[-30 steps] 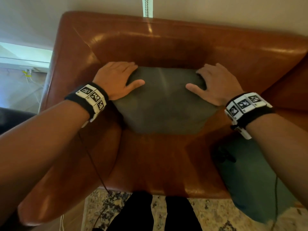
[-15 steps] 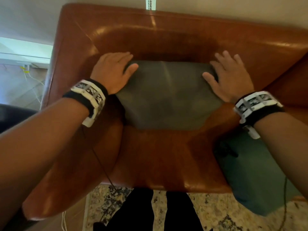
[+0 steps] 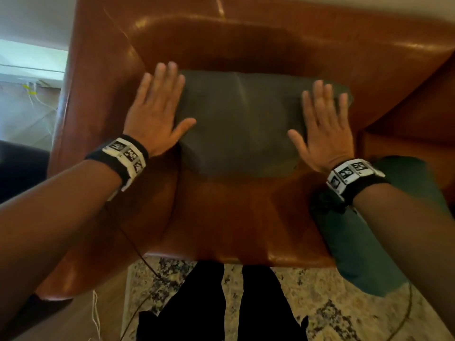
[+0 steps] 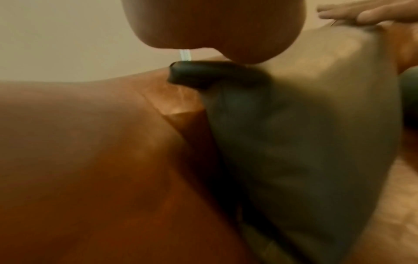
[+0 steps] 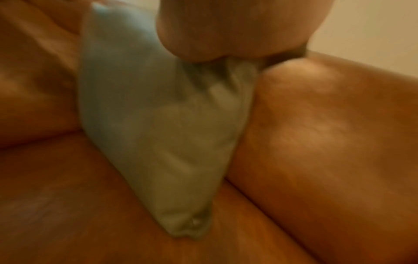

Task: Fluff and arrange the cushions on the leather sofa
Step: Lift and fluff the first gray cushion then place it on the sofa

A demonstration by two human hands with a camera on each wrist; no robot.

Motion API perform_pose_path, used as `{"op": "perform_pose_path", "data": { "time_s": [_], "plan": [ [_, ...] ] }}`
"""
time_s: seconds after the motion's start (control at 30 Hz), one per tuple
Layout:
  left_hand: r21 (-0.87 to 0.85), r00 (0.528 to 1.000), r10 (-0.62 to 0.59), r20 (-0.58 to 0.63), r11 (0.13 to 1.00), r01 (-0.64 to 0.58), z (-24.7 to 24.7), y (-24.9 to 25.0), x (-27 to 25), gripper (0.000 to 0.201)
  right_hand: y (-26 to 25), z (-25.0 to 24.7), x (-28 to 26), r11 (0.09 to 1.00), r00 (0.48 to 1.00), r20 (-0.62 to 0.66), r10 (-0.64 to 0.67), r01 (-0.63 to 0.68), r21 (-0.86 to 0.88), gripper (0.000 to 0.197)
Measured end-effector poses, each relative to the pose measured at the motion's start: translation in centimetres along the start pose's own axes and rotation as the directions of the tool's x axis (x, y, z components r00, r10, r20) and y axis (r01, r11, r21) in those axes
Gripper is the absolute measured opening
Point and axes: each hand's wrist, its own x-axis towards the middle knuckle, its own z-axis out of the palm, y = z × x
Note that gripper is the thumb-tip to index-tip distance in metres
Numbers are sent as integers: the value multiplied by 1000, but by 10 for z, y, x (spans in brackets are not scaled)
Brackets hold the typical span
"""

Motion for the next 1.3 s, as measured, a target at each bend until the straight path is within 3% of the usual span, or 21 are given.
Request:
{"op": "perform_pose_path", "data": {
  "time_s": [0.1, 0.2, 0.33, 0.43, 0.57, 0.67, 0.73, 0.83, 1.0, 1.1, 1.23, 1.3],
  "plan": [
    [3, 980, 196, -37, 981, -196, 13, 55, -8, 87, -38, 10, 2, 955, 953, -69, -296, 294, -38, 77],
    [13, 956, 290, -53, 957, -290, 43, 97, -26, 88, -54, 35, -11, 915, 916, -40, -399, 395, -75, 75],
    [79, 948, 298, -109, 954, -290, 79, 95, -36, 83, -46, 59, -17, 926, 918, -123, -376, 371, -67, 70],
    [96, 967, 203, -156, 977, -190, 90, 64, -37, 84, -16, 67, -22, 962, 947, -166, -274, 270, -46, 71],
    [69, 988, 91, -122, 994, -83, 91, 36, -54, 88, 33, 69, -51, 982, 980, -69, -186, 182, -56, 74],
    [2, 994, -101, -45, 995, 101, 86, 47, -69, 91, 48, 66, -73, 996, 997, 27, -79, 80, -28, 74],
    [-78, 982, -186, 4, 979, 186, 81, 59, -80, 89, 47, 64, -85, 1000, 998, 56, -27, 26, 17, 74],
    [-271, 975, -221, 24, 937, 219, 71, 79, -98, 86, 28, 60, -100, 996, 998, 69, 15, -21, 86, 76],
    [-462, 979, -164, 124, 864, 203, 67, 105, -137, 71, -27, 51, -138, 966, 982, 183, 35, -80, 244, 74],
    [-542, 973, -60, 221, 822, 174, 61, 112, -155, 57, -61, 45, -170, 902, 892, 450, 34, -221, 370, 75],
    [-560, 907, 21, 421, 792, 242, 42, 122, -166, 44, -92, 37, -208, 745, 618, 779, 108, -569, 348, 72],
    [-542, 862, 79, 501, 805, 241, 37, 127, -165, 42, -99, 29, -222, 657, 531, 833, 152, -685, 317, 67]
  ]
}}
